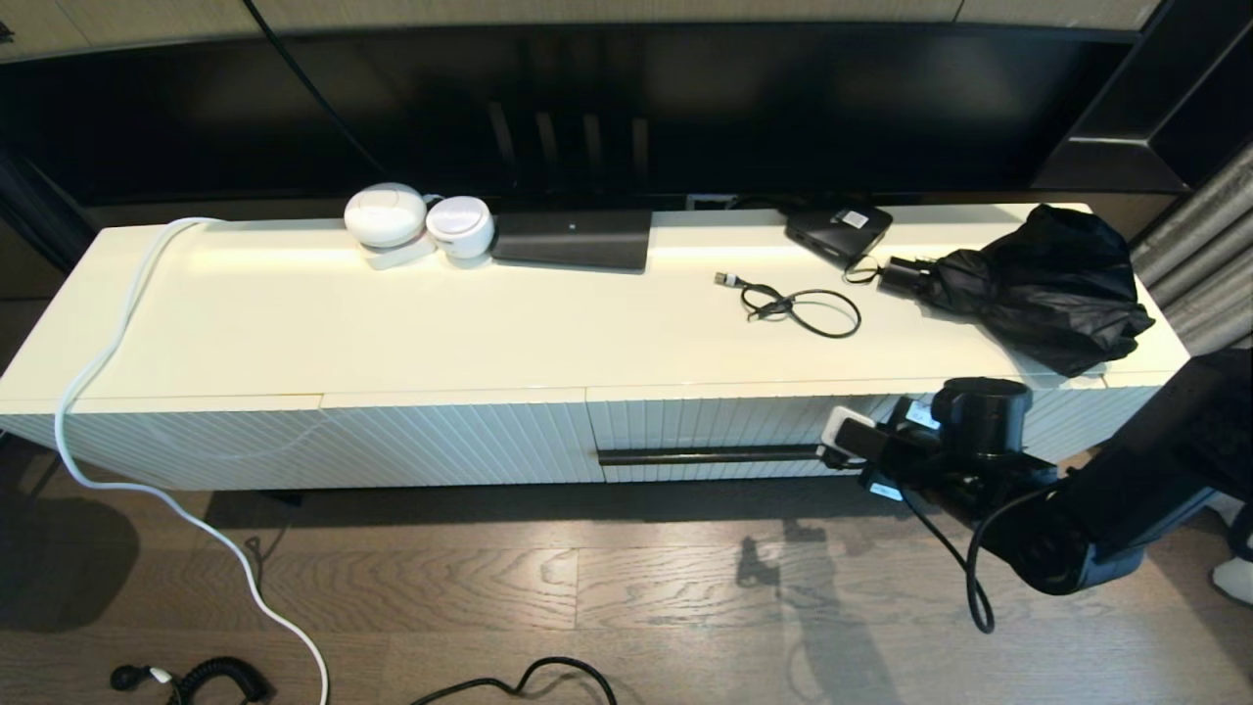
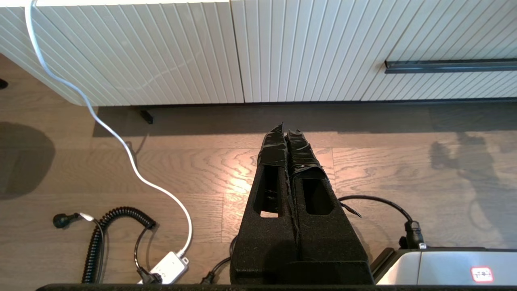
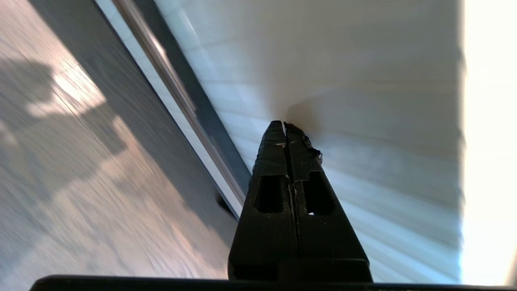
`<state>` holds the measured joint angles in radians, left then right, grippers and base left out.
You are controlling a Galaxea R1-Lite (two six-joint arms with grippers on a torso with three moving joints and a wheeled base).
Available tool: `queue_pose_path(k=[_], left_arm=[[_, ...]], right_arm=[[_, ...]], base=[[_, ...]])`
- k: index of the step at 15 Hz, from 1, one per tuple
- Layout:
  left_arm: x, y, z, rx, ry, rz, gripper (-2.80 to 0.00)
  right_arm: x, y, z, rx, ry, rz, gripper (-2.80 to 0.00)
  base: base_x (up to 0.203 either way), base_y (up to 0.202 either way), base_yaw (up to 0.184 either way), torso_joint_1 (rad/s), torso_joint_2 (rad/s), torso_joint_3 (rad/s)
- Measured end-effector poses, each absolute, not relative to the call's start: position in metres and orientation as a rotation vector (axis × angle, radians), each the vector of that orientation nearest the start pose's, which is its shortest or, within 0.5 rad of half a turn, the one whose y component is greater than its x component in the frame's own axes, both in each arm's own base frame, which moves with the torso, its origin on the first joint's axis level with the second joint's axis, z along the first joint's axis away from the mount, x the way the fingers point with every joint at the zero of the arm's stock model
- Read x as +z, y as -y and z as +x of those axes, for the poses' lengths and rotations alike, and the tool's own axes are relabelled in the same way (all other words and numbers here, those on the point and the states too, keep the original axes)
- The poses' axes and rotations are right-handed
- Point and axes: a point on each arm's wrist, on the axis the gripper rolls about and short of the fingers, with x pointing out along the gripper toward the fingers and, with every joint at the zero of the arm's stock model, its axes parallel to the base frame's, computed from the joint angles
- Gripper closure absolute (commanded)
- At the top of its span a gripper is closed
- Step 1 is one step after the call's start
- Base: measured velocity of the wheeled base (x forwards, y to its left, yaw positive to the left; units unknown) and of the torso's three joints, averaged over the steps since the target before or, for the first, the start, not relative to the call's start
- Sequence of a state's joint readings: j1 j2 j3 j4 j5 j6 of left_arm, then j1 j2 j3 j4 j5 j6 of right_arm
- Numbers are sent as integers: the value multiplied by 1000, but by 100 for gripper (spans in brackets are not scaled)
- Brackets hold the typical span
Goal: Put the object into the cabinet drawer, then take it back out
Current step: Close the drawer
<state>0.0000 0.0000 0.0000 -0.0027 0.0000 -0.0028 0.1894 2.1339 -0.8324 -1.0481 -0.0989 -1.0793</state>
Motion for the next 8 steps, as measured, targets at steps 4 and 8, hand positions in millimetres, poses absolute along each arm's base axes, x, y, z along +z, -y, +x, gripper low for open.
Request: queue_pose_path(k=[4,8], left_arm=[[76,0,-23,0,3,-2,0],[76,0,-23,0,2,-3,0]], right_arm=[[111,-59,336,234,-232,-1108,0],[164,-37,281,184,-302,-1047,0]], base=[[0,0,0,0,0,0],[0,0,0,0,0,0]])
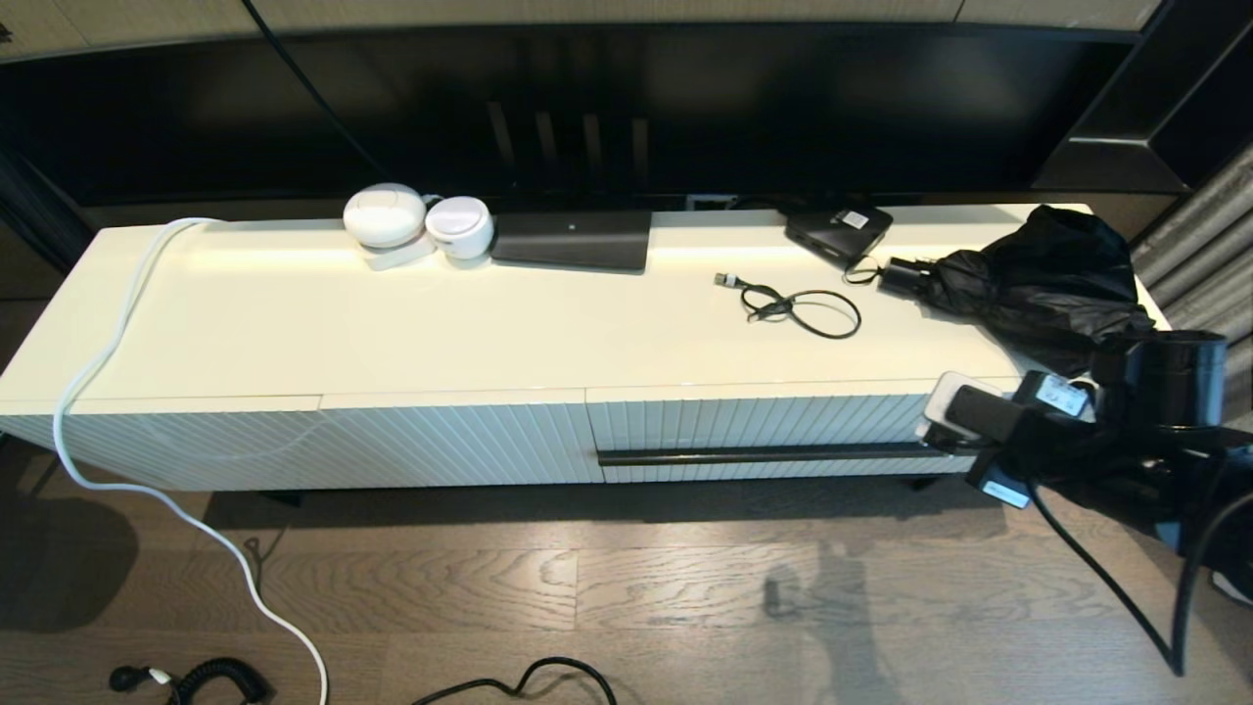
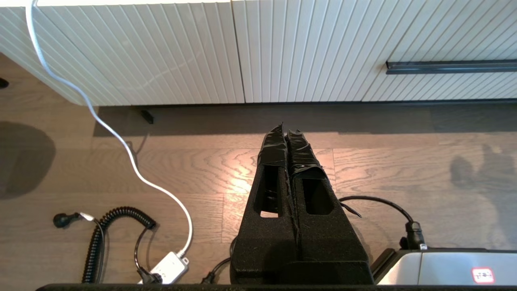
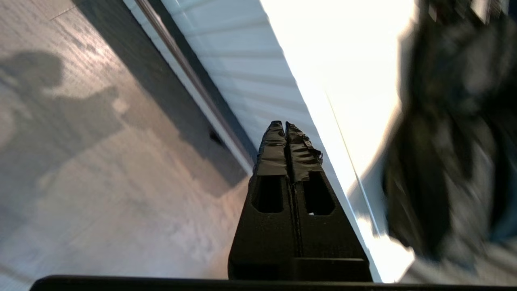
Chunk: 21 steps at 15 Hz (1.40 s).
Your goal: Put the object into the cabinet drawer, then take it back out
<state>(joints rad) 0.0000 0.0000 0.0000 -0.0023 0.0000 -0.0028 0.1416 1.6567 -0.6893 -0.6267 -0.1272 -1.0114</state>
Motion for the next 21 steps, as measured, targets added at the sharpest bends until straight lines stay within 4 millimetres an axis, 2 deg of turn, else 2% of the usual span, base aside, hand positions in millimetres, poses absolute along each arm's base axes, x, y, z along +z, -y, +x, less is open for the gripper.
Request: queue_pose_path(k=[3,5,8,11,14,17,19,21], left_arm=[[76,0,-23,0,3,-3,0],[76,0,-23,0,3,-2,0],[76,0,-23,0,2,-3,0],[76,0,-23,0,3,-2,0],[76,0,-23,0,2,-3,0],[76,0,-23,0,3,-3,0],[76,0,-23,0,3,-3,0],[76,0,-23,0,3,-3,0]], right_arm=[[196,-19,227,123,-378,-959,0],[212,-7,184,82,-428,-904,0],[223,2,117,34,-498,-777,0],[223,4,58,-4,-552,-635,0],[212,4,2,-58,-553,-488,0],[185,3,-43,-90,-554,-394,0],[164,3,-65,-124,-552,-290,0],[150,3,-76,-143,-529,-222,0]], base=[[0,0,0,0,0,0],[0,0,0,0,0,0],[0,0,0,0,0,0],[0,0,0,0,0,0],[0,0,0,0,0,0],[0,0,0,0,0,0],[0,0,0,0,0,0],[0,0,0,0,0,0]])
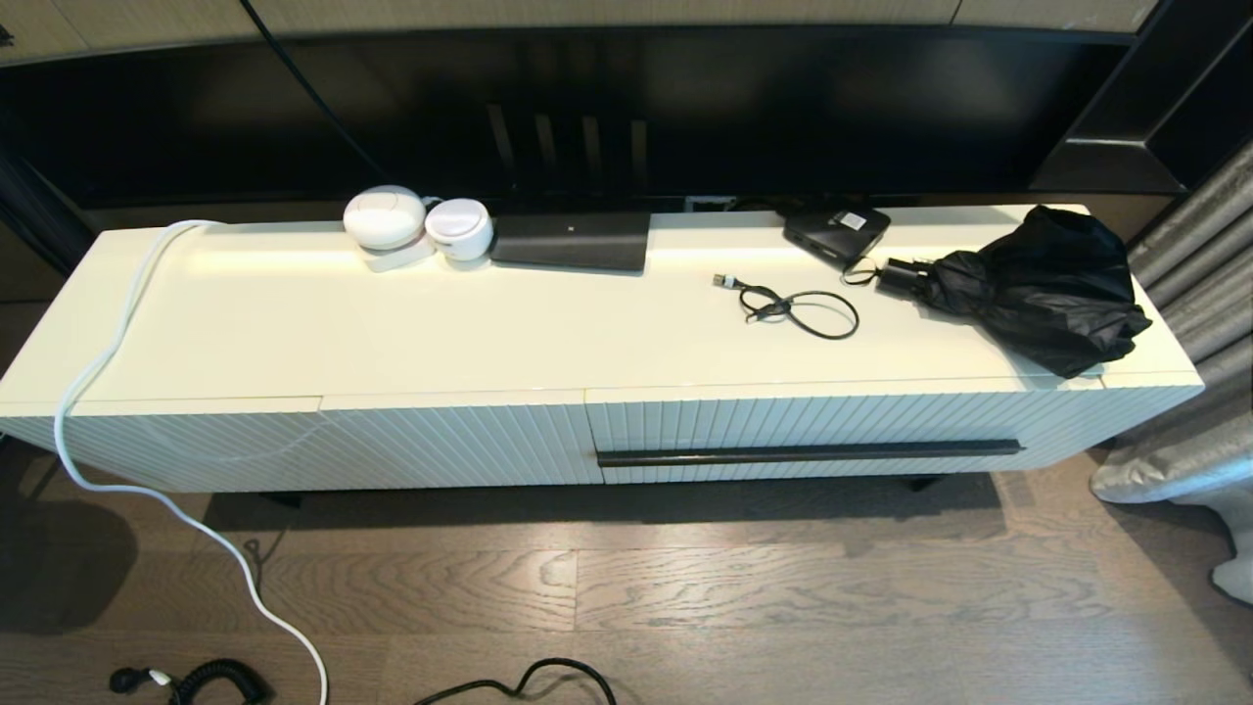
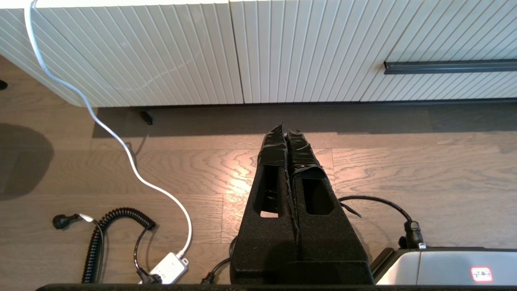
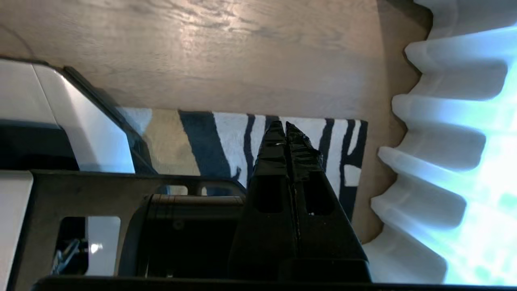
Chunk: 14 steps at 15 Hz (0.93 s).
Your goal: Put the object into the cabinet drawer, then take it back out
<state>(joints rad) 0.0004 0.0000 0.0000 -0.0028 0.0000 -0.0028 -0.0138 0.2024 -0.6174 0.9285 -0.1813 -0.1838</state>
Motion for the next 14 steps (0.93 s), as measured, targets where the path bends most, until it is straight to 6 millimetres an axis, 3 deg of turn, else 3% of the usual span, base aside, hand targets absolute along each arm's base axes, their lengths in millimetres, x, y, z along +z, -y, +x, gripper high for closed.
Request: queue_pose_path(k=[3,6,14], left_arm=[[76,0,-23,0,3,-3,0],[76,0,-23,0,3,-3,0],[76,0,-23,0,3,-3,0]], right_arm=[[128,3,-87,-147,-456,-185,0],[122,3,-84,-156,-332,-139,0],[94,2,-33,-86,-12,-112,0]], base=[[0,0,0,0,0,0],[0,0,0,0,0,0],[0,0,0,0,0,0]])
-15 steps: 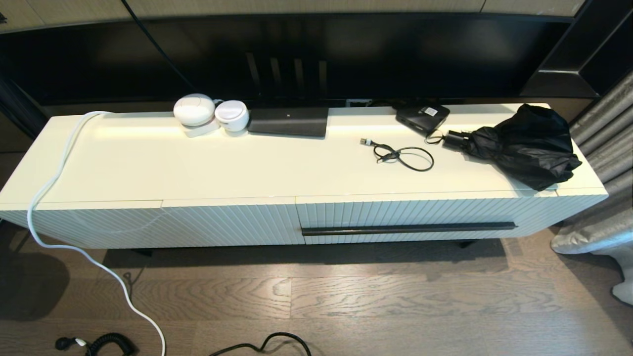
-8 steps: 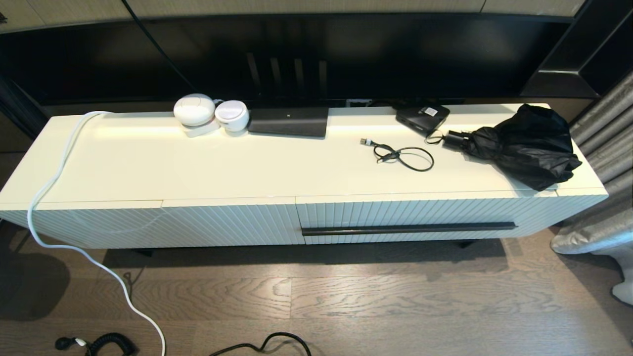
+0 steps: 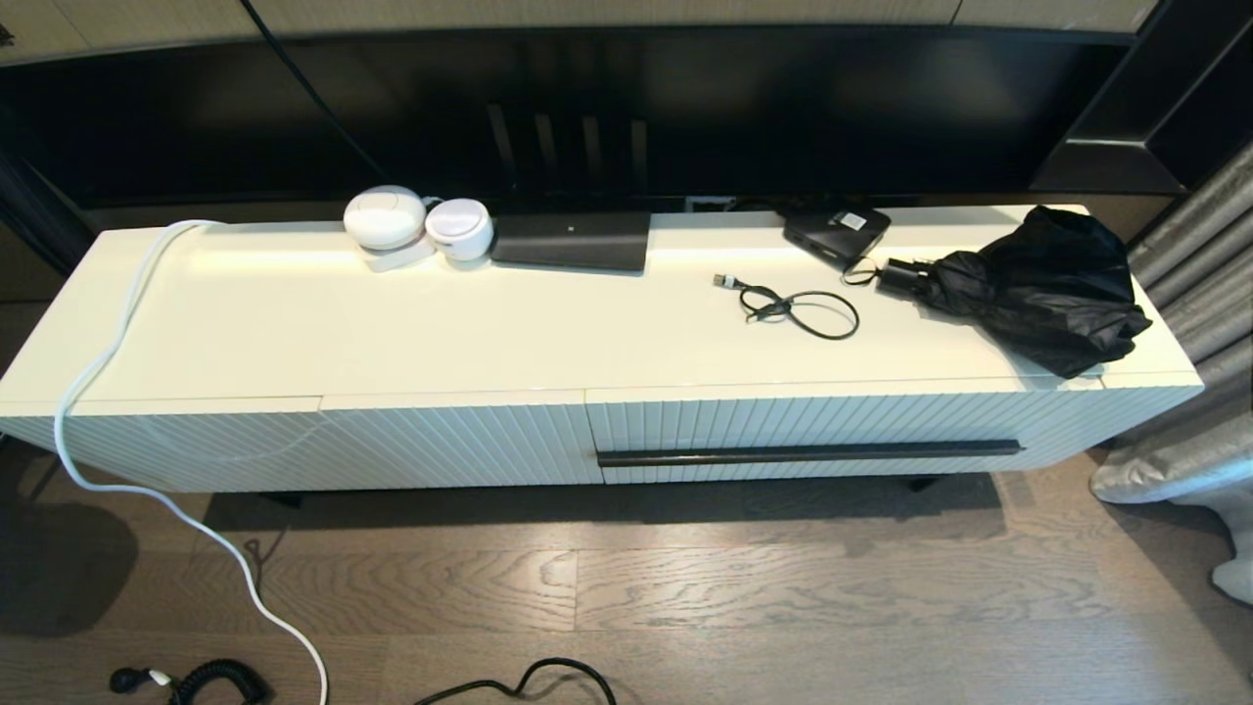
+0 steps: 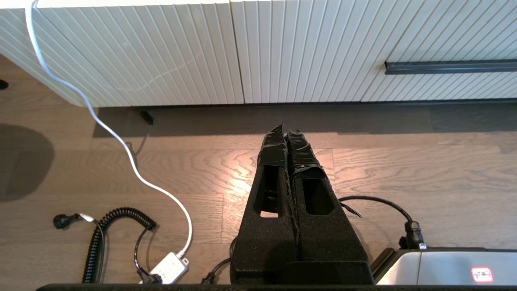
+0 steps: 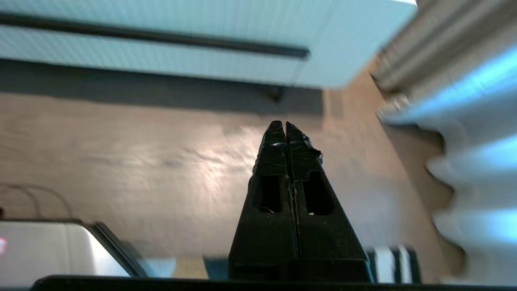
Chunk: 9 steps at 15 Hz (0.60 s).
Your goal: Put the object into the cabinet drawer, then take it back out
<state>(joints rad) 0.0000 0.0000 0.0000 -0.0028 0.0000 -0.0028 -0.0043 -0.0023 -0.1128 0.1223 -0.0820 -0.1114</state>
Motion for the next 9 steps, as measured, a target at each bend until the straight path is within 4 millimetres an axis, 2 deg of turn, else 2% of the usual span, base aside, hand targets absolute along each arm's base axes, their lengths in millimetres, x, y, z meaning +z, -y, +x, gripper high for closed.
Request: queue_pose_path(k=[4,9], left_arm=[[76,0,-23,0,3,-3,0],[76,0,-23,0,3,-2,0]], right_arm=[[81,-1,-25,30,26,-110,0],[76,-1,-23,21,7,-40,0]], base=[[0,0,0,0,0,0],[0,0,0,0,0,0]])
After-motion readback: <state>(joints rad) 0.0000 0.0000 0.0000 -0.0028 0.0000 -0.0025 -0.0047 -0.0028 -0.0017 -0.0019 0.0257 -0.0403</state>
